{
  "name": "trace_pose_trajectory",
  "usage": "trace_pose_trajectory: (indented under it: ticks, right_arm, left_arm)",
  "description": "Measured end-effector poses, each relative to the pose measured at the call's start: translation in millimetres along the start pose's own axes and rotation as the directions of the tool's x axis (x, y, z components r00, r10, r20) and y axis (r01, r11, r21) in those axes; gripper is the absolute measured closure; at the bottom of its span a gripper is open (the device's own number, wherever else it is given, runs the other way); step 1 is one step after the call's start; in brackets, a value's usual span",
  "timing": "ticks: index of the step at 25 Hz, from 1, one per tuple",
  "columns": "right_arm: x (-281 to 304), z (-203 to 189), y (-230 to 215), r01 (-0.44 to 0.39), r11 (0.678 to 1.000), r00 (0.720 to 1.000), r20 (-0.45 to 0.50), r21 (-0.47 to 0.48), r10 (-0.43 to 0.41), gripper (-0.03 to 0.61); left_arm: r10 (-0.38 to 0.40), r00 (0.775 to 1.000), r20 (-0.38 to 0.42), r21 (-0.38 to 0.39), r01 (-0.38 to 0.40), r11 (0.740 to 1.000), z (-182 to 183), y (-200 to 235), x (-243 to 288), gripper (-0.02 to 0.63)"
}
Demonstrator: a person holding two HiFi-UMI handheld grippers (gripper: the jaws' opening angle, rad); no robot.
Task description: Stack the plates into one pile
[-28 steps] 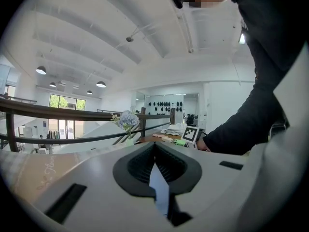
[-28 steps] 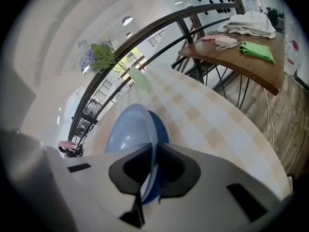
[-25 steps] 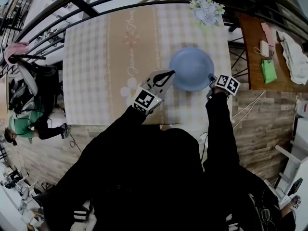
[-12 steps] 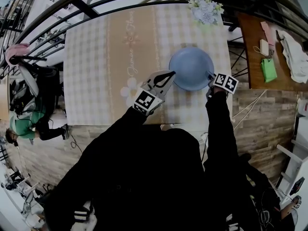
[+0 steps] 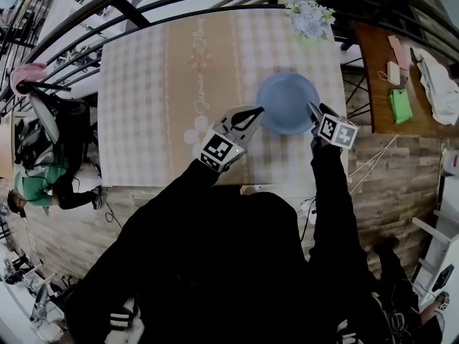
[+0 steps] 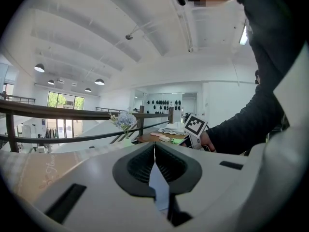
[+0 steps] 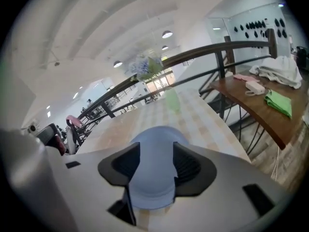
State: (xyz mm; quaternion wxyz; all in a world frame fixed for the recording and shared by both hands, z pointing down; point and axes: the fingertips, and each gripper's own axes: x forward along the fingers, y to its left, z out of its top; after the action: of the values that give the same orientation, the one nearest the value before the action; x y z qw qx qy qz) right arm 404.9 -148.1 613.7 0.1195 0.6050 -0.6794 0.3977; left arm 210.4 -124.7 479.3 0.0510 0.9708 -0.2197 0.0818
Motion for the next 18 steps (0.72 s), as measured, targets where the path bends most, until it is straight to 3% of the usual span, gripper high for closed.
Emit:
trace_pose_trajectory:
  ticks: [6, 13, 18]
  right_arm:
    - [-28.8, 14.6, 77.9, -0.141, 0.966, 0.983, 0.088, -0.219, 0.164, 0.368]
    - [-80.4, 34.5, 165.6, -0.204, 0.845, 0.93, 0.171, -0.495, 0.324, 0.414]
    - [-114.2, 32.8, 210.9, -0.287, 0.789, 0.881, 0.174, -0.544, 0.44, 0.431]
  left_arm:
    - [0.007, 1.0, 0.022, -0.012, -0.007, 1.0, 14.8, 2.2, -18.5, 0.592]
    - [0.04, 0.997, 0.06, -0.027, -0.039, 0.999, 41.6, -0.5, -46.2, 0.592]
    - [0.046, 0.997, 0.06, -0.061, -0.043, 0.997, 60.2, -11.2, -65.1, 0.592]
